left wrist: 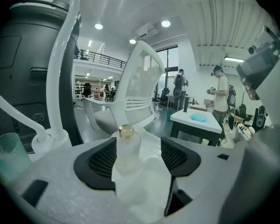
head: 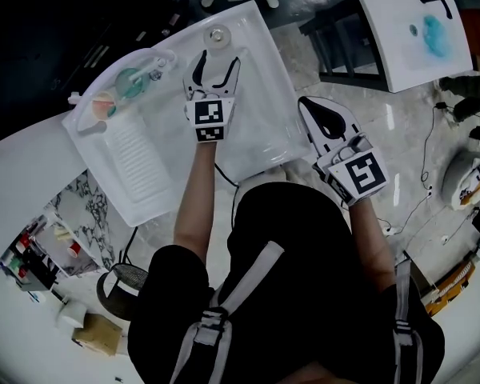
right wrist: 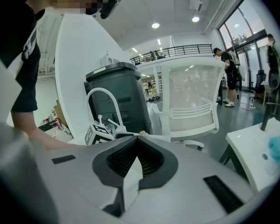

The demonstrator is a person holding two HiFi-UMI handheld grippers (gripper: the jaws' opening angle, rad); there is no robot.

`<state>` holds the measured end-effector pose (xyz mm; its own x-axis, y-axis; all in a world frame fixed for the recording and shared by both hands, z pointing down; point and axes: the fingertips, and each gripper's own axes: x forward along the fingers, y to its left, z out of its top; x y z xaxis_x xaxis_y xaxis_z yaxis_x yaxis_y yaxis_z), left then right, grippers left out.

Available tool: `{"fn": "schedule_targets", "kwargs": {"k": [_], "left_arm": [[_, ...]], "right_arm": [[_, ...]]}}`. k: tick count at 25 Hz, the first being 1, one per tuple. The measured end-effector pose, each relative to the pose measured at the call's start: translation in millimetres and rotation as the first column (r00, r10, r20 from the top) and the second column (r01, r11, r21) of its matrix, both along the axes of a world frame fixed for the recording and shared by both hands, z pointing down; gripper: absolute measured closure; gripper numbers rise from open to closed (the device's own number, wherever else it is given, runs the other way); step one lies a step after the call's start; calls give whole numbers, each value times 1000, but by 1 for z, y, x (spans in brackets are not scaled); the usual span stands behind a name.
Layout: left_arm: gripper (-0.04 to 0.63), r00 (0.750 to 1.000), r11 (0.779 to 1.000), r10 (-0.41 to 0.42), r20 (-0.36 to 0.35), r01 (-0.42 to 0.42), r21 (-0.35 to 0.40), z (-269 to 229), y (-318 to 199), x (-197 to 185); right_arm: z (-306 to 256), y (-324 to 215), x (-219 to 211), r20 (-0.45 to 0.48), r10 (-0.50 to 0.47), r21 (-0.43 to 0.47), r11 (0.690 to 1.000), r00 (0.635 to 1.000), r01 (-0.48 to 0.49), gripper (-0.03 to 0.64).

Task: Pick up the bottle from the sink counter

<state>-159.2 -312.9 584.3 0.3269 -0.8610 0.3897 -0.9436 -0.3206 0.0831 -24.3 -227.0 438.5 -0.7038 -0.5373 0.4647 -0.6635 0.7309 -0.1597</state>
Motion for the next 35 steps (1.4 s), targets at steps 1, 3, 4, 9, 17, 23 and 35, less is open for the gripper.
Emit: {"fn": "schedule_targets", "kwargs": {"k": [1, 3, 4, 9, 17, 23, 35], "left_arm": [[304, 1000, 1000, -4, -1, 4, -2, 3, -2, 0], [286, 1000, 1000, -19, -4, 19, -8, 8, -5, -1], [281, 1000, 1000, -27, -6, 27, -11, 11, -7, -2], [252, 998, 998, -67, 5, 67, 3, 23, -19, -5], [232, 993, 993, -115, 8, 115, 26, 38, -38, -9], [232, 991, 991, -129, 16, 129, 36, 47, -49, -10], [232, 968, 970, -240, 73, 236, 57, 54, -70, -14]], "right_arm": [[0, 0, 1, -2, 0, 0, 1000, 1000, 0, 614], [0, 0, 2, -5, 2, -2, 1000, 1000, -2, 614], [1, 0, 4, -6, 5, -5, 1000, 1000, -5, 613], [3, -1, 8, -3, 22, -23, 999, 1000, -22, 612], [8, 0, 14, -22, 21, -32, 999, 1000, -22, 614], [9, 1, 16, -26, 29, -34, 999, 999, -30, 612], [16, 4, 20, -38, 43, -49, 998, 998, -45, 612]]}}
